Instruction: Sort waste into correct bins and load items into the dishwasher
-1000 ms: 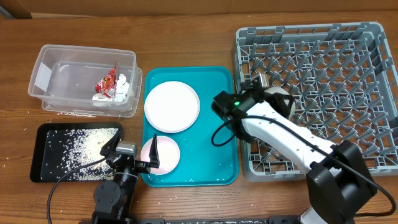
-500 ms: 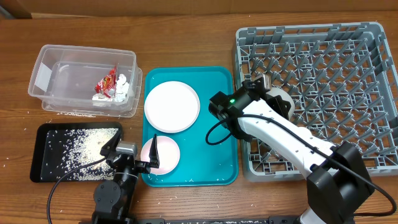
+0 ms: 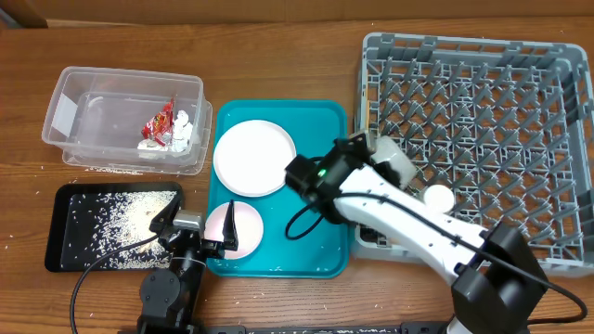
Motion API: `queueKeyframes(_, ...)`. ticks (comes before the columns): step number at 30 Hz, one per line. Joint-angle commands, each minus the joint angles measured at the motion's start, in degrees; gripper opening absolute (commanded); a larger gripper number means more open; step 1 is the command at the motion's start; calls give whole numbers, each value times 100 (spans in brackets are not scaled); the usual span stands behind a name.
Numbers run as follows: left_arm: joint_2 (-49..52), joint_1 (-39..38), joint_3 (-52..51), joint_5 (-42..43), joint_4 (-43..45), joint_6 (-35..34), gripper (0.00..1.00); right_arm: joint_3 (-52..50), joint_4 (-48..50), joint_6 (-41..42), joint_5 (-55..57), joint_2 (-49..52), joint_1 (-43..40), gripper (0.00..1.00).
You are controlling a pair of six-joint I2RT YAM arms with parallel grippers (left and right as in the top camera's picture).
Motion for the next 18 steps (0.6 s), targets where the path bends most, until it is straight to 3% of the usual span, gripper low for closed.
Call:
queueKeyframes(1,-28,61,-22,-20,-11,-103,100,142,149,50,-455,0,186,16)
queueKeyframes(4,-28,61,-22,-20,-11,-101,100,140,151,52,-457,0,214,24)
queueKeyframes(12,-28,61,-22,-20,-11,-101,100,192,260,52,-116,-17,214,29)
queueKeyframes(18,-28,61,-22,-20,-11,-103,100,833,289,404,-249,-31,214,28)
